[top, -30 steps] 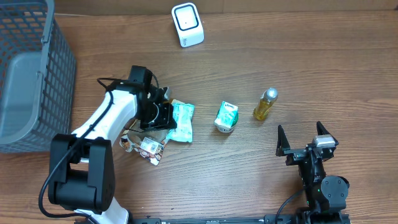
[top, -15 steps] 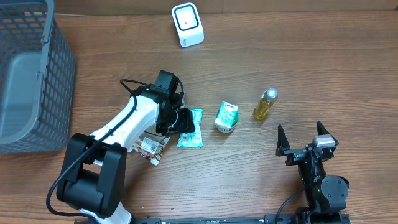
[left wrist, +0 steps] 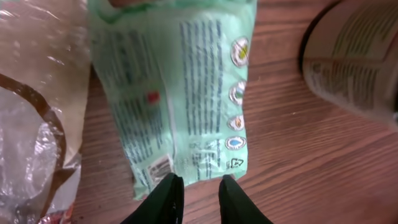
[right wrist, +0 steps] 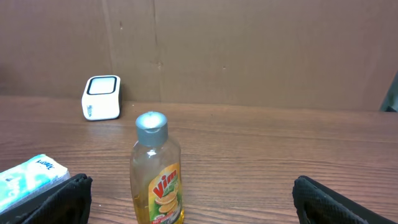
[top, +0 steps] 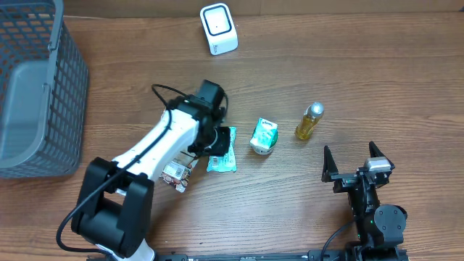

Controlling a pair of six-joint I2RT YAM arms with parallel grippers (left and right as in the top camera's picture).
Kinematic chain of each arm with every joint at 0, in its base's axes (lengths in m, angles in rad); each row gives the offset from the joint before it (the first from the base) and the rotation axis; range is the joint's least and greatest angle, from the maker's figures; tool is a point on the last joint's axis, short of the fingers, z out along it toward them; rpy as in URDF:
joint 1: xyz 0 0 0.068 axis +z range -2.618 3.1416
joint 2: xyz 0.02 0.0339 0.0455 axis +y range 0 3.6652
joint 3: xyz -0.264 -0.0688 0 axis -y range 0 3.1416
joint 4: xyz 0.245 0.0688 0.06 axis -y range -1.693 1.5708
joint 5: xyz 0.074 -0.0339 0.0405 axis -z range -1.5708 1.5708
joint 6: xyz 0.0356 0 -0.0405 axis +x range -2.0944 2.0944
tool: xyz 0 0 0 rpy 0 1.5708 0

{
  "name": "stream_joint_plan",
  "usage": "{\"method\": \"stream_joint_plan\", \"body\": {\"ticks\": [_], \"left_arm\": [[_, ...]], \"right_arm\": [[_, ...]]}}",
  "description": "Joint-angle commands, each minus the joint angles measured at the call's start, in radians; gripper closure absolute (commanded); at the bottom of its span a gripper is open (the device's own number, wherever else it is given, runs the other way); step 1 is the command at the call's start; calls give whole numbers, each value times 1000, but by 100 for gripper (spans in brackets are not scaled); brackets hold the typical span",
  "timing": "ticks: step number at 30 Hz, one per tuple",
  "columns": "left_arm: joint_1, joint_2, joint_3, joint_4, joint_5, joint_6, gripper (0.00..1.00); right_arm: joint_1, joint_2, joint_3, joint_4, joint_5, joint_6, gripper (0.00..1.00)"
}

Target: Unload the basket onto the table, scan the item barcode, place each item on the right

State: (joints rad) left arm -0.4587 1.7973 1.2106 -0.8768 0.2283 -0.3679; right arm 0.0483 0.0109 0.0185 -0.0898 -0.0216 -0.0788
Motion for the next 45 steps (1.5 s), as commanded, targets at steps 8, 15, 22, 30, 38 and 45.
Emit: {"method": "stream_joint_plan", "body": {"ticks": [8, 15, 22, 30, 38, 45], "left_arm": [[-58, 15, 3, -13, -169, -41, 85], [-67, 16, 3, -13, -194, -37, 81], [-85, 16, 3, -14, -194, -36, 81], [-107, 16, 3, -14, -219, -40, 83], [-110, 51, 3, -12, -217, -40, 80], [-113, 126, 3, -5, -217, -40, 75]], "right_arm": [[8, -8, -11, 7, 1, -1, 0], [8, -8, -11, 7, 1, -1, 0], [8, -8, -11, 7, 1, -1, 0], [8, -8, -11, 7, 1, -1, 0], [8, -8, -11, 7, 1, -1, 0], [8, -8, -11, 7, 1, -1, 0]]}}
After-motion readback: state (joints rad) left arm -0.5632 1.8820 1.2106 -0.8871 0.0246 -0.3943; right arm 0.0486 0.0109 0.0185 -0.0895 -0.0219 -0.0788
